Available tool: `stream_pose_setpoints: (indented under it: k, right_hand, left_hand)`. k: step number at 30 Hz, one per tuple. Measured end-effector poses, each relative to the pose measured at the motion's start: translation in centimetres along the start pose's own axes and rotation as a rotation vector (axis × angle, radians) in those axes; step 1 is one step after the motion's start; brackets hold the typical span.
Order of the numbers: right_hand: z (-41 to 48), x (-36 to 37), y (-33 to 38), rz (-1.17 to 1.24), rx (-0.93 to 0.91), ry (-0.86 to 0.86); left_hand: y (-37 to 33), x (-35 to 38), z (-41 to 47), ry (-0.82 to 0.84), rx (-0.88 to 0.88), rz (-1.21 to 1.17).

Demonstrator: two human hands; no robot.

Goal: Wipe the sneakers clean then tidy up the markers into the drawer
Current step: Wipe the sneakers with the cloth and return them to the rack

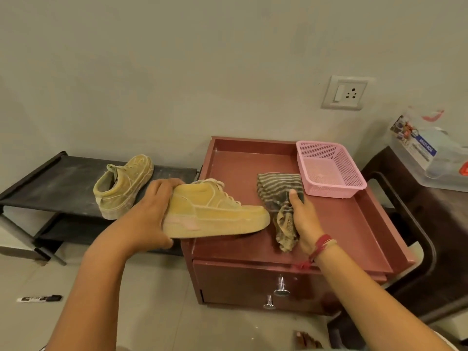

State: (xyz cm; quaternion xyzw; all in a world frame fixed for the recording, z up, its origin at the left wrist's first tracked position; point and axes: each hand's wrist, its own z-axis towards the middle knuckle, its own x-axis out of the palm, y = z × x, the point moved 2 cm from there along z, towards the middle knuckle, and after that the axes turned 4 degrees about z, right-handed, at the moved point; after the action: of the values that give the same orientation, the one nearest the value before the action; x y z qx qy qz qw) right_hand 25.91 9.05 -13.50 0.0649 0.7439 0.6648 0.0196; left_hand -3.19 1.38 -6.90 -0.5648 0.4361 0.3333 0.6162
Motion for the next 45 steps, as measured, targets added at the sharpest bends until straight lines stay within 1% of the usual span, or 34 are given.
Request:
stream_pose_setpoints:
  k: [2, 4, 6, 8, 10, 11, 12, 14, 15, 16, 17, 19, 23, 25, 26, 28, 29, 30, 31, 32, 33, 35, 36, 37, 38, 41, 43, 45]
  right_hand:
    - [-1.0, 0.5, 0.9, 0.018, -0.057, -0.015]
    - [-2.7, 1.8, 0.9, -0.026, -0.069, 0.058]
    - [-4.2, 3.5, -0.7, -0.123, -0.074, 0.171]
    - [-5.3, 4.8, -2.8, -0.289, -0.147, 0.244]
    - [-5.7, 5.1, -3.4, -0.383, -0.23, 0.21]
    - [-6.0, 5.0, -3.3, -0.395, -0.301, 0.189]
    - [-6.5, 4.9, -3.1, -0.432, -0.409, 0.203]
    - [-8.2, 5.5, -3.1, -0.638, -0.645, 0.309]
    - [-9.1, 5.8, -3.7, -0.753, -0.725, 0.364]
    - [-9.7, 6.0, -4.5, -0.833, -0.75, 0.389]
    - [-9.8, 6.1, -5.5, -0.878, -0.751, 0.375]
    - [-8.9, 5.8, -6.3, -0.85, -0.699, 0.302]
    - [-5.5, 4.2, -5.7, -0.612, -0.417, 0.167]
    - [-3.1, 3.8, -6.1, -0.529, -0.305, 0.176]
    - [-2.2, 3.6, -5.7, -0.413, -0.224, 0.156]
    - [-1.2, 3.0, -3.9, -0.046, -0.033, -0.008]
    - [-1.2, 2.4, -3.0, 0.089, -0.015, -0.102]
    - [-1.5, 1.7, -2.1, 0.153, -0.047, -0.162]
    - [-2.1, 1.7, -1.5, 0.156, -0.097, -0.169]
    - [-2.8, 1.9, -1.1, 0.109, -0.167, -0.112]
    - [-3.8, 2.3, -1.0, 0.013, -0.25, 0.01]
    - [-5.6, 3.7, -1.9, -0.328, -0.427, 0.29]
    - [-5.9, 4.0, -3.0, -0.48, -0.498, 0.362]
    - [-5.7, 4.1, -3.9, -0.552, -0.527, 0.378]
    - [-5.2, 4.2, -4.2, -0.541, -0.506, 0.358]
    - [-3.3, 4.5, -4.2, -0.378, -0.362, 0.261]
    - [-1.9, 4.6, -3.9, -0.247, -0.273, 0.227]
    - [-0.6, 4.5, -3.3, -0.047, -0.098, 0.194]
  left_hand:
    - [0.0, -0.2, 0.1, -0.107, 0.021, 0.072]
    - [0.1, -0.3, 0.3, -0.184, 0.006, 0.153]
    - [0.0, 0.2, 0.6, -0.161, -0.052, 0.193]
    - [-0.7, 1.0, 0.8, -0.121, -0.108, 0.174]
    - [-1.5, 1.7, 0.9, -0.161, -0.092, 0.163]
    - [-1.7, 2.0, 0.9, -0.204, -0.05, 0.165]
    - [-1.7, 2.3, 0.9, -0.246, 0.006, 0.166]
    - [-1.1, 2.7, 0.8, -0.28, 0.115, 0.113]
    - [-0.8, 2.8, 0.8, -0.277, 0.15, 0.074]
    - [-0.6, 2.9, 0.7, -0.274, 0.178, 0.044]
    - [-0.3, 2.9, 0.7, -0.279, 0.203, 0.023]
    - [0.1, 3.0, 0.5, -0.321, 0.243, 0.008]
    - [0.4, 3.8, 0.4, -0.357, 0.274, 0.022]
    - [0.5, 3.9, 0.5, -0.362, 0.275, 0.029]
    - [0.5, 3.9, 0.6, -0.37, 0.275, 0.023]
    - [1.1, 3.8, 0.6, -0.384, 0.243, -0.02]
    - [1.3, 3.7, 0.6, -0.394, 0.221, -0.057]
    - [1.6, 3.6, 0.7, -0.399, 0.202, -0.084]
    - [1.9, 3.7, 0.7, -0.395, 0.191, -0.092]
    - [2.0, 3.7, 0.7, -0.383, 0.191, -0.088]
    - [2.1, 3.6, 0.8, -0.372, 0.2, -0.082]
    - [2.1, 3.5, 0.9, -0.359, 0.215, -0.069]
    - [2.0, 3.5, 0.9, -0.353, 0.22, -0.058]
    - [2.0, 3.5, 0.9, -0.347, 0.222, -0.049]
    - [1.9, 3.5, 0.9, -0.339, 0.223, -0.042]
    - [1.7, 3.6, 0.8, -0.333, 0.224, -0.042]
    - [1.7, 3.8, 0.9, -0.349, 0.218, -0.06]
    - [1.8, 3.9, 1.0, -0.356, 0.215, -0.078]
